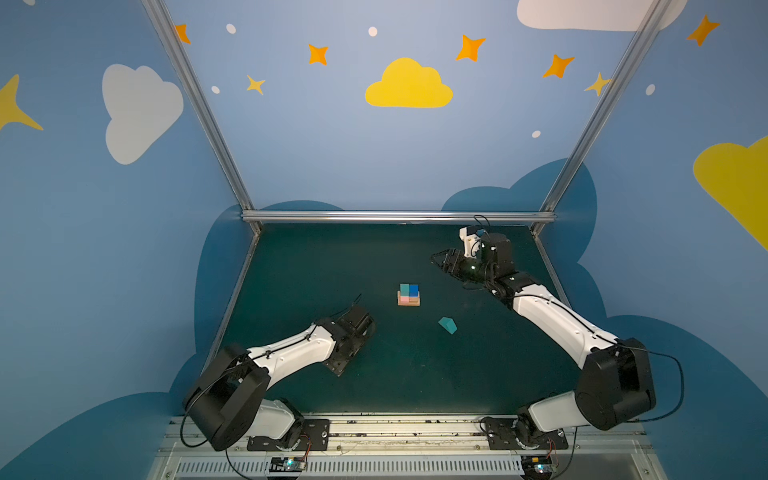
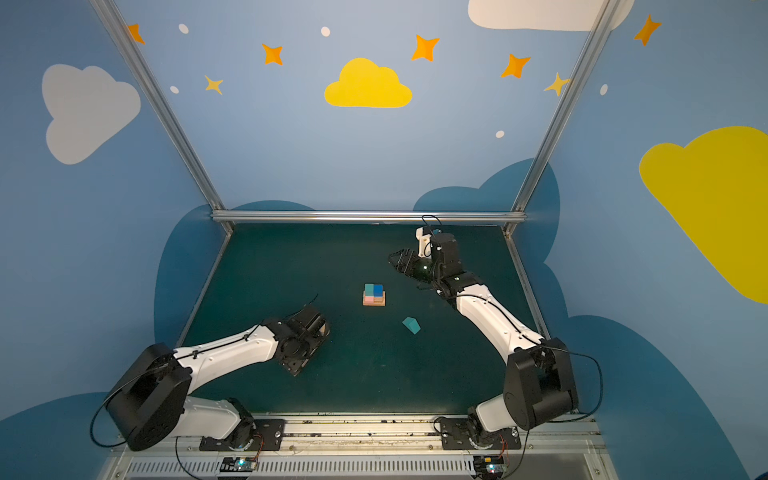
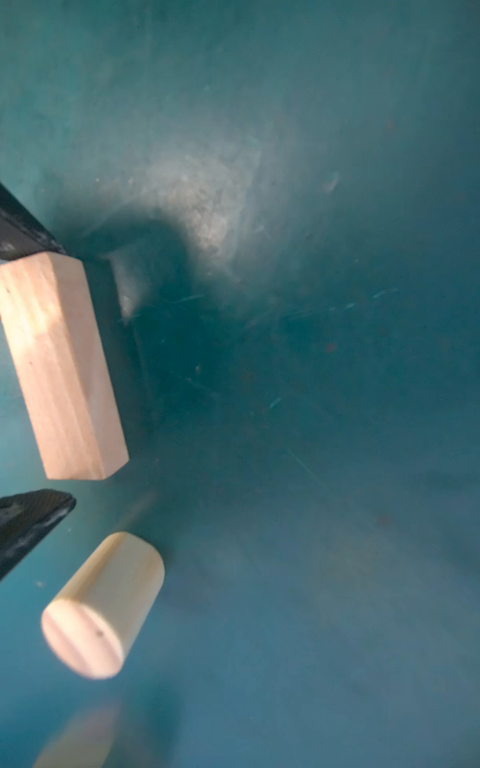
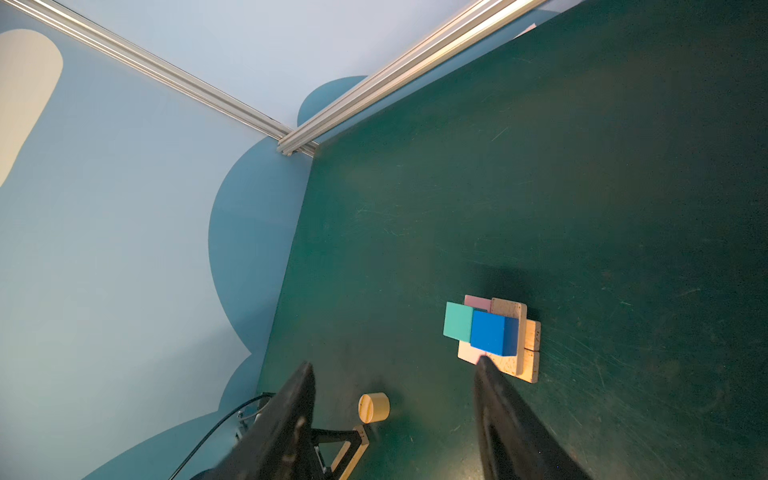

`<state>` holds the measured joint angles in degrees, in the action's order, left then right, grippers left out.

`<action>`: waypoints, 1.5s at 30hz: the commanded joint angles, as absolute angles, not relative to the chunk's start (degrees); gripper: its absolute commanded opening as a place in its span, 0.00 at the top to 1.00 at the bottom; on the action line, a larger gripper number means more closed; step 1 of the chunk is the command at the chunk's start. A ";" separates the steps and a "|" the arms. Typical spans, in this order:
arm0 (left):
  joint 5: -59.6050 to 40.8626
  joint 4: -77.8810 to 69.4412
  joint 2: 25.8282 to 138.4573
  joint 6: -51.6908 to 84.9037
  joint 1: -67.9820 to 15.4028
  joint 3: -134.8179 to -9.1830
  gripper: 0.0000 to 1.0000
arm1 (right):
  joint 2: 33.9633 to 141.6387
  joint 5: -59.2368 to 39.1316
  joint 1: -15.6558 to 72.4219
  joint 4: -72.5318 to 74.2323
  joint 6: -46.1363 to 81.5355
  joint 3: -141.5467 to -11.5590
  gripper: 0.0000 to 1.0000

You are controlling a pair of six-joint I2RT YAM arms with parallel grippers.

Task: Build the wood block tower
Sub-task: 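Lift the wooden plank with the left gripper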

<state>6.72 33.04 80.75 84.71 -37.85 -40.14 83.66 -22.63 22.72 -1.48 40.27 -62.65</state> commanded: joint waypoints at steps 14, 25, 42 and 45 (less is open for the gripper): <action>5.19 37.17 85.76 80.33 -35.69 -42.76 0.17 | 83.94 -24.34 20.76 -0.21 40.56 -60.89 0.41; 5.19 38.29 88.58 78.27 -34.83 -44.26 0.17 | 83.63 -24.70 20.04 -0.01 40.77 -60.38 0.41; 6.77 41.91 86.27 74.40 -34.31 -45.98 0.32 | 83.19 -24.94 19.42 0.17 40.96 -59.85 0.41; 8.26 44.29 84.32 72.22 -34.30 -47.10 0.37 | 83.14 -24.95 19.40 0.16 41.04 -59.77 0.41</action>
<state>5.04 39.92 86.35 74.98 -34.61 -45.65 83.66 -24.58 19.68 -0.69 40.73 -60.42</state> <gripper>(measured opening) 0.758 0.589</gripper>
